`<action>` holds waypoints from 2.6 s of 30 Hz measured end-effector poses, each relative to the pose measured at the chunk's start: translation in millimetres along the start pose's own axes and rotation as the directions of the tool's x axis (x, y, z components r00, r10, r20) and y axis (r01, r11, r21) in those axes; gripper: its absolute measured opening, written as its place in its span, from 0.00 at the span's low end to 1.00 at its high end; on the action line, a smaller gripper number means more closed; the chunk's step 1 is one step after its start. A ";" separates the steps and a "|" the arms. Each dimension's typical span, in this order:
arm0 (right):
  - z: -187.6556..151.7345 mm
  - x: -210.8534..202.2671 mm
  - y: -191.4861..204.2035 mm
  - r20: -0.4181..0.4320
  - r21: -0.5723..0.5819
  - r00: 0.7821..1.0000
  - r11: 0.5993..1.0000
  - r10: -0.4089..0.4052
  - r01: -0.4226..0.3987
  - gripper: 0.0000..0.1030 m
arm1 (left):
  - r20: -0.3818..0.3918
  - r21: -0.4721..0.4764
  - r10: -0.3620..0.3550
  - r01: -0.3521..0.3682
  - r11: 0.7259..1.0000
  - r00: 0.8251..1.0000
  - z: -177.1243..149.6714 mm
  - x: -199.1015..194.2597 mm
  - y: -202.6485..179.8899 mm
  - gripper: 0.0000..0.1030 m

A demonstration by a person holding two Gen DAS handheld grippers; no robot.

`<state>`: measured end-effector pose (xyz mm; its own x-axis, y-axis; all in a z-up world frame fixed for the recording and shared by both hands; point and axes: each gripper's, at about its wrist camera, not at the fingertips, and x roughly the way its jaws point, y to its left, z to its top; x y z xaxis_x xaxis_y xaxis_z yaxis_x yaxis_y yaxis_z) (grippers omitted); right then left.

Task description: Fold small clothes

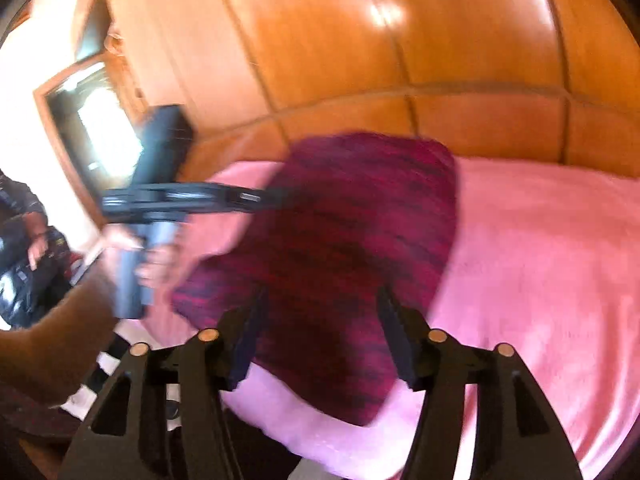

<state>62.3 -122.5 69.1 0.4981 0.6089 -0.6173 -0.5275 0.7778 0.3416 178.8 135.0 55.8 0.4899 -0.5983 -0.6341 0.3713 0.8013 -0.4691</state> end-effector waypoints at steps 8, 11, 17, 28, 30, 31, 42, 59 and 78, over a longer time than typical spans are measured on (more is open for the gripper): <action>-3.2 72.2 27.7 -0.030 -0.115 0.996 0.991 -0.079 0.076 0.47 | -0.042 -0.137 0.183 -0.187 0.973 0.982 -44.9 4.7 52.0 0.20; -6.5 82.0 37.3 -0.021 -0.148 0.990 0.980 -0.140 0.136 0.48 | -0.004 -0.156 0.228 -0.226 0.962 0.974 -46.9 6.6 50.0 0.23; 33.9 42.1 23.9 -0.032 -0.074 0.999 0.997 0.020 -0.022 0.50 | 0.034 -0.130 0.316 -0.309 0.942 0.948 -54.0 -2.0 31.1 0.23; 97.4 158.0 -6.7 -0.210 -0.070 0.972 0.993 -0.108 0.095 0.44 | 0.020 -0.108 0.425 -0.421 0.901 0.905 -64.1 6.9 33.6 0.23; 100.0 153.2 -3.3 -0.188 -0.077 0.977 0.993 -0.103 0.090 0.48 | 0.025 -0.117 0.423 -0.418 0.901 0.906 -64.8 4.6 35.1 0.23; 101.6 142.3 -4.0 -0.159 -0.056 0.986 0.997 -0.058 0.050 0.56 | 0.026 -0.121 0.423 -0.417 0.901 0.906 -64.9 3.3 34.8 0.23; 42.4 107.1 -87.6 -0.105 0.316 0.971 0.933 0.217 -0.174 0.98 | 0.050 -0.110 0.461 -0.454 0.884 0.886 -73.1 -5.8 26.5 0.23; 41.3 135.9 -85.0 -0.037 0.357 0.875 0.825 0.482 -0.439 0.74 | 0.206 -0.248 0.124 -0.071 0.966 0.971 -98.0 -18.6 74.5 0.23; 17.3 -36.2 -301.6 0.186 0.515 0.982 0.853 -0.015 -0.084 0.71 | -0.132 0.260 0.016 0.019 0.965 0.991 78.8 256.4 -130.7 0.23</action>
<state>215.3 -376.4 0.6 0.6256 0.6152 -0.4798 -0.1374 0.6922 0.7085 318.0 -123.6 2.9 0.3871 -0.5794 -0.7173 0.5731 0.7606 -0.3051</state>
